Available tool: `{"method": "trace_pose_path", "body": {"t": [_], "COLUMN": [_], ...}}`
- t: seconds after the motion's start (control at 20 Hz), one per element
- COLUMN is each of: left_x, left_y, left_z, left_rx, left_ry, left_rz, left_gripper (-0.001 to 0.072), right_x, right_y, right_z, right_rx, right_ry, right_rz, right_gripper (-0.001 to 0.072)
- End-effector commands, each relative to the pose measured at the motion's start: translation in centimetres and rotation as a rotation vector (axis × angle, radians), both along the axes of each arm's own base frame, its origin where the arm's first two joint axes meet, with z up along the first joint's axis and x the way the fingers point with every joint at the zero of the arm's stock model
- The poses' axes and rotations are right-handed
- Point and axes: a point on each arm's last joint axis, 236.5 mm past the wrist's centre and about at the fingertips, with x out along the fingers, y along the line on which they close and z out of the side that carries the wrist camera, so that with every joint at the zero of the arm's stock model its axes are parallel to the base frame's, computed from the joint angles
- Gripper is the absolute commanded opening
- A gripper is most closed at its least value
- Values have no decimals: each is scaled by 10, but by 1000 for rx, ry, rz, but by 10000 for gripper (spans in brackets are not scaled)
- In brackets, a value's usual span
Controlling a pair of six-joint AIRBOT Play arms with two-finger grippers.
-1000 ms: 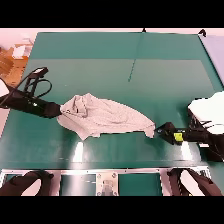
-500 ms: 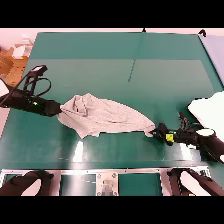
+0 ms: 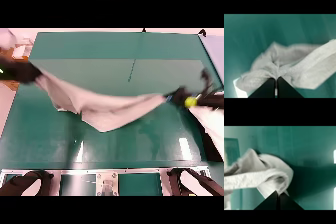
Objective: Fold the shirts.
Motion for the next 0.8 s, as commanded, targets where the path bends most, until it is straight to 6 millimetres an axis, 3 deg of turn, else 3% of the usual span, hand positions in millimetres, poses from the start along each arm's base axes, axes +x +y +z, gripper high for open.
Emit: {"method": "trace_pose_path", "body": {"t": [0.0,0.1,0.2,0.4,0.5,0.6,0.75], "left_x": [-32,-67,-99,-145,-157,-155,-119], "left_y": [8,15,25,53,62,67,60], "left_z": [160,232,275,309,309,293,241], "left_rx": [-69,-117,-132,-124,-121,-91,-71], "left_ry": [-418,-630,-774,-931,-935,-872,-676], "left_rz": [52,81,113,210,248,267,254], "left_gripper": [26,25,26,25,26,26,25], "right_x": [-5,-27,-57,-98,-118,-131,-117], "right_y": [-7,-5,-16,-71,-85,-87,-72], "right_z": [162,232,273,338,359,376,375], "right_rx": [-160,-304,-468,-716,-777,-795,-729], "right_ry": [-277,-443,-511,-638,-696,-758,-793], "right_rz": [32,48,-1,-337,-445,-492,-439], "right_gripper": [8,8,8,8,8,9,9]}}
